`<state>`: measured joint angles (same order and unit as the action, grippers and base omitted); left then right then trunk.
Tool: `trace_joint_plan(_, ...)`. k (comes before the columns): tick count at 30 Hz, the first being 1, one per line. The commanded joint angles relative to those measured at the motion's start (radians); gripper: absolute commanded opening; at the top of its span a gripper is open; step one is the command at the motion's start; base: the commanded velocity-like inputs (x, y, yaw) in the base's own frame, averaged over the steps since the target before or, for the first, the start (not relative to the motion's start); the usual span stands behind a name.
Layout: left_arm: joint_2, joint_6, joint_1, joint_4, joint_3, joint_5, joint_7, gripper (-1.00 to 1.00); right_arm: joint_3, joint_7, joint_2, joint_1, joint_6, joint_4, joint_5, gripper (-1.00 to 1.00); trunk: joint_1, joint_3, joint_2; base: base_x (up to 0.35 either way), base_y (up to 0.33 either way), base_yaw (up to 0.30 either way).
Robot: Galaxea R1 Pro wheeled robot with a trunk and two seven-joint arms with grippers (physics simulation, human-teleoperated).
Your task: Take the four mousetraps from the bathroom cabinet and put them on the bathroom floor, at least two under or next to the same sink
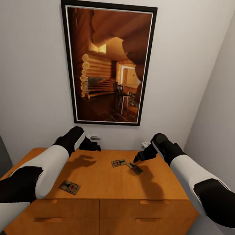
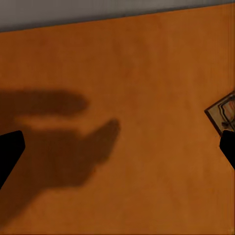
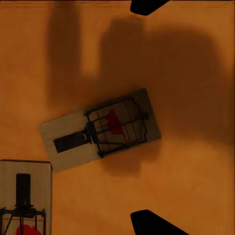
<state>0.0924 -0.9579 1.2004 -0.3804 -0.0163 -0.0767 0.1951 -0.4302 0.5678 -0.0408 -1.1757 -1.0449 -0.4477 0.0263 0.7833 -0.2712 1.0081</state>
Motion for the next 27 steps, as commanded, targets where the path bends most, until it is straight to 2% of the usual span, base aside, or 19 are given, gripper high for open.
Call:
trace_joint_plan(1,0.0,-0.004,0.001,-0.001,-0.002,-0.008,0.006,1.0,-0.006,0.006,-0.001,-0.001,-0.002,-0.002,0.003,1.0,0.0,-0.001,0.001,0.028,-0.092,0.0)
trace_joint_plan(27,0.001,-0.004,0.001,-0.002,-0.002,-0.006,0.007,1.0,-0.003,0.006,0.002,-0.001,-0.002,-0.002,0.004,1.0,0.0,-0.001,0.001,0.005,-0.018,0.0)
